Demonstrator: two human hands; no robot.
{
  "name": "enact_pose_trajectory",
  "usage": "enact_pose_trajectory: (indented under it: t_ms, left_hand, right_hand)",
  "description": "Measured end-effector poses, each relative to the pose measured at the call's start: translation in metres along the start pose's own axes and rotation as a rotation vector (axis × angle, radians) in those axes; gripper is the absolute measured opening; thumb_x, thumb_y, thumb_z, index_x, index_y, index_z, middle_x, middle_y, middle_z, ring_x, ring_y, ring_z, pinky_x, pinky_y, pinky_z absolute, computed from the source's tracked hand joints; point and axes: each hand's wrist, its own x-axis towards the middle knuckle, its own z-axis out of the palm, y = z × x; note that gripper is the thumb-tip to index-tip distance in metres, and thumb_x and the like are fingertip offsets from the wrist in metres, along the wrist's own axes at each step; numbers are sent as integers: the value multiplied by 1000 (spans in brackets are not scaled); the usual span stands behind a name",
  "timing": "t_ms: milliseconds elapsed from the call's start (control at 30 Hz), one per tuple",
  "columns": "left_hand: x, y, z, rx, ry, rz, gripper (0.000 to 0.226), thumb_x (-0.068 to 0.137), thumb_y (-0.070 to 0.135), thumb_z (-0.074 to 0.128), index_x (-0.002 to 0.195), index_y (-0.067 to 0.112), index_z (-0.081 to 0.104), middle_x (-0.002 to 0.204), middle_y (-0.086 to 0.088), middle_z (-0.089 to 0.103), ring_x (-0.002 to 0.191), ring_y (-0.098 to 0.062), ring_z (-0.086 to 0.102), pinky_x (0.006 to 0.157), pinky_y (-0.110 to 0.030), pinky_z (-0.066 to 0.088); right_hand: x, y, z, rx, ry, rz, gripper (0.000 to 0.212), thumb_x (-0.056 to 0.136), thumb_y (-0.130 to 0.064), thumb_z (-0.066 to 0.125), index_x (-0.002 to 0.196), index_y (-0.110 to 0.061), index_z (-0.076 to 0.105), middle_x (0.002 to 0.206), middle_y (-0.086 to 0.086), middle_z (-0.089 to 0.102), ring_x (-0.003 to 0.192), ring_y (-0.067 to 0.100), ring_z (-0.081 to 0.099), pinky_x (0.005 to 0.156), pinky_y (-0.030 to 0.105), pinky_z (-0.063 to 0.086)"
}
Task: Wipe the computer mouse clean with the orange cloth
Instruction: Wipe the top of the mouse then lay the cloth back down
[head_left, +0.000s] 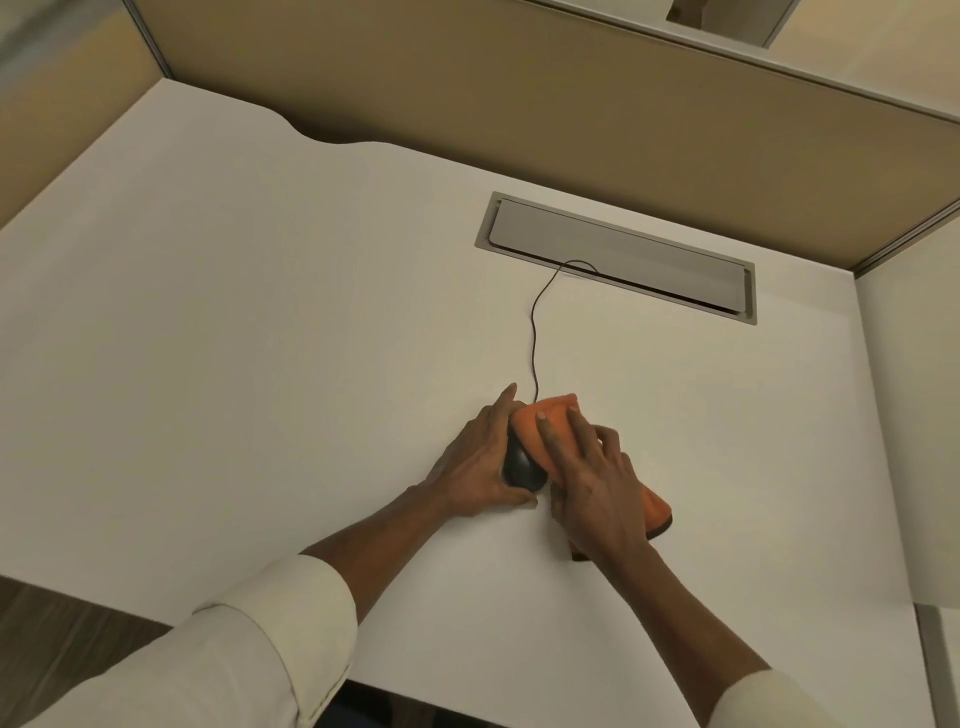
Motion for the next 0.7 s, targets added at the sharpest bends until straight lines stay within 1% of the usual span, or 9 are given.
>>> enact_pose_trajectory:
  t_ms: [67, 133, 200, 267, 333, 400, 533, 600, 700]
  left_hand:
    - [0, 0, 1, -13, -8, -32, 152, 55, 61, 92, 165, 30, -8, 166, -1, 32, 148, -24, 41, 118, -46, 43]
    - [1, 0, 1, -15, -7, -43, 154, 52, 63, 91, 165, 31, -8, 166, -1, 32, 148, -24, 41, 118, -47, 43]
    - [1, -1, 1, -18, -10, -44, 154, 52, 65, 91, 165, 32, -9, 165, 0, 33, 147, -23, 42, 118, -46, 44]
    - [1, 0, 0, -10, -10, -27, 152, 55, 66, 90, 165, 30, -7, 161, 2, 37, 145, -21, 44, 118, -45, 44]
    - [0, 0, -1, -6, -7, -4, 148, 59, 62, 90, 166, 25, -4, 157, 6, 40, 142, -17, 44, 119, -42, 42]
    - [0, 0, -1, 11, -10, 11, 145, 61, 57, 92, 166, 23, -3, 156, 10, 40, 141, -15, 43, 119, -39, 40]
    - [1, 1, -3, 53, -26, 3, 145, 62, 57, 91, 165, 28, -7, 160, 12, 37, 143, -15, 43, 116, -43, 44]
    - [0, 3, -4, 72, -26, -7, 144, 62, 61, 90, 165, 31, -7, 159, 13, 37, 142, -15, 46, 111, -43, 48]
    - [-1, 5, -5, 92, -33, -8, 143, 63, 61, 90, 165, 32, -7, 160, 16, 35, 142, -14, 46, 109, -43, 48]
  right_hand:
    - [11, -1, -3, 54, 4, 62, 75, 83, -37, 37, 157, -31, 38, 159, 11, 43, 119, 40, 51, 74, 40, 48]
    - [15, -5, -3, 116, 25, 112, 75, 83, -45, 31, 156, -31, 39, 155, 9, 47, 113, 38, 53, 73, 39, 47]
    - [12, -10, -1, 150, 39, 153, 73, 84, -42, 43, 155, -32, 38, 153, 10, 48, 107, 36, 53, 73, 39, 47]
    - [5, -19, 6, 160, 59, 200, 78, 81, -28, 55, 156, -31, 33, 152, 11, 46, 103, 35, 51, 74, 41, 49]
    - [-7, -32, 13, 194, 67, 279, 85, 80, -16, 57, 159, -27, 26, 154, 13, 40, 104, 35, 50, 76, 43, 51]
    - [-24, -45, 19, 212, 73, 310, 88, 82, -13, 56, 162, -22, 21, 157, 17, 36, 104, 34, 50, 76, 43, 51]
    - [-55, -52, 31, 187, 47, 275, 98, 77, -8, 59, 165, -17, 17, 155, 24, 36, 100, 35, 52, 74, 44, 53]
    - [-67, -49, 35, 154, 23, 250, 103, 72, -7, 63, 165, -16, 21, 153, 26, 40, 98, 35, 53, 71, 44, 54]
    - [-81, -39, 36, 99, 2, 179, 109, 64, -9, 68, 164, -17, 25, 150, 28, 45, 94, 37, 55, 66, 43, 55]
